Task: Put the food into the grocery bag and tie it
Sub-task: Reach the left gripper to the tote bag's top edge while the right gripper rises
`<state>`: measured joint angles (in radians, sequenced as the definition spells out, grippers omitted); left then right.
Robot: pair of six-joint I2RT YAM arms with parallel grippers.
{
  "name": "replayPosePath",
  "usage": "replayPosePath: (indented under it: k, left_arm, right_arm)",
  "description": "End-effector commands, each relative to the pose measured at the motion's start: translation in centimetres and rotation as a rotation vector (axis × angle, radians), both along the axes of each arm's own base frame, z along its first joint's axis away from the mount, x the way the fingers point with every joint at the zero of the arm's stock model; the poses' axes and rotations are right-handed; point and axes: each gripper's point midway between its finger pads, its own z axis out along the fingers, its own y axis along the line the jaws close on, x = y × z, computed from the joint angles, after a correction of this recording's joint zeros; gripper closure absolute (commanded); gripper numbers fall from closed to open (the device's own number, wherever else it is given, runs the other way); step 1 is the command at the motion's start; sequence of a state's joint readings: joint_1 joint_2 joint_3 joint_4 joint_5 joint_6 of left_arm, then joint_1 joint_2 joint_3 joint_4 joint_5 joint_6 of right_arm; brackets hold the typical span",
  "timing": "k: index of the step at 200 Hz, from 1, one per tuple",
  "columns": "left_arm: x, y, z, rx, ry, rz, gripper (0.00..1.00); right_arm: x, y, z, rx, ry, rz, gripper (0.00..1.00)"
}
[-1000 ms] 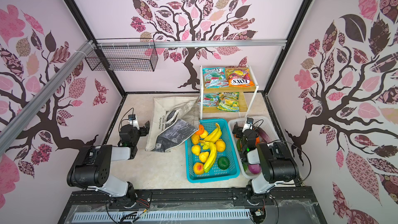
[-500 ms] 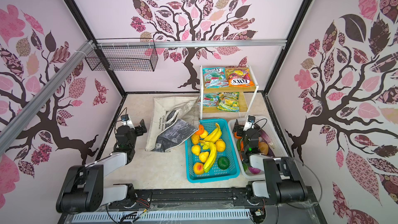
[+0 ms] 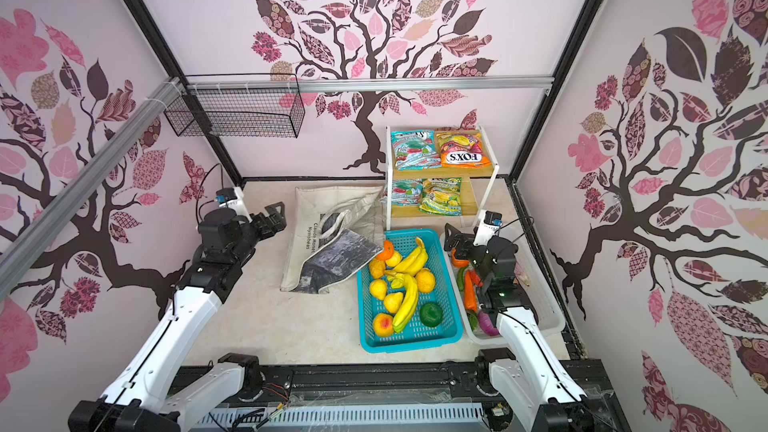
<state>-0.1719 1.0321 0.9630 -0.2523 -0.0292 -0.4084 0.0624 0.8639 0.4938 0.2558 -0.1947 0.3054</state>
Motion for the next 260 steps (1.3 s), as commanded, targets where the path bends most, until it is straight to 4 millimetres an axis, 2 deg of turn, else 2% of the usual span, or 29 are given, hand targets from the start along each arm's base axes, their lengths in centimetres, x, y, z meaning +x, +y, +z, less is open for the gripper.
replayPosePath:
  k: [1,21,41,66,83,116,141,162,177,200,209,221,229,240,256,259,260]
  left_arm:
    - [-0.8,-4.8,-0.6,0.068,0.149,-0.211,0.02]
    - [-0.4,-8.4,-0.8,0.188,0.226,-0.307,0.02]
    - [0.1,-8.9,-1.5,0.374,0.307,-0.244,0.02]
    - [0.8,-11.5,-2.2,0.357,0.335,-0.321,0.02]
    - [1.0,-13.7,-2.2,0.325,0.346,-0.394,0.02]
    - [0.0,-17.7,-4.3,0.416,0.456,-0.505,0.02]
    - [-0.1,-18.8,-5.1,0.416,0.464,-0.508,0.02]
    - [-0.1,-19.6,-3.7,0.379,0.434,-0.506,0.02]
    - [-0.2,-19.4,-2.8,0.433,0.423,-0.462,0.02]
    - [-1.2,-19.5,-4.7,0.566,0.511,-0.459,0.02]
    - [-1.1,-19.3,-5.7,0.623,0.532,-0.439,0.08]
    - [-0.8,-19.3,-6.9,0.642,0.56,-0.431,0.3]
    - [-0.6,-19.0,-7.3,0.66,0.575,-0.414,0.41]
    - [-0.4,-18.4,-7.6,0.698,0.599,-0.382,0.47]
    - [0.0,-17.7,-8.0,0.753,0.63,-0.344,0.48]
    - [0.0,-17.6,-8.3,0.762,0.639,-0.343,0.55]
    - [0.2,-17.8,-7.9,0.756,0.628,-0.343,0.58]
  right_arm:
    - [-1.4,2.6,-0.3,0.054,0.094,0.128,0.0]
    - [-1.8,3.7,-0.9,0.037,0.129,0.159,0.0]
    - [-2.2,4.0,-1.0,0.048,0.13,0.179,0.0]
    - [-2.4,4.2,-1.4,0.036,0.151,0.189,0.0]
    - [-2.3,4.0,-2.6,0.026,0.184,0.181,0.0]
    - [-2.3,4.1,-4.0,0.035,0.22,0.182,0.0]
    - [-2.4,4.0,-3.7,0.034,0.212,0.179,0.01]
    - [-2.6,4.0,-3.7,0.04,0.208,0.177,0.01]
    - [-2.8,4.0,-3.6,0.048,0.2,0.177,0.0]
    - [-3.0,4.0,-3.3,0.052,0.192,0.179,0.01]
    - [-3.0,4.0,-3.2,0.053,0.19,0.179,0.0]
    - [-3.1,4.0,-3.1,0.053,0.183,0.179,0.0]
    - [-3.1,3.9,-3.1,0.054,0.183,0.176,0.0]
    - [-3.1,4.0,-3.0,0.057,0.183,0.178,0.0]
    - [-3.3,4.0,-2.8,0.062,0.182,0.181,0.01]
    - [-3.3,4.0,-2.8,0.061,0.181,0.181,0.01]
    - [-3.3,4.1,-2.8,0.062,0.179,0.182,0.01]
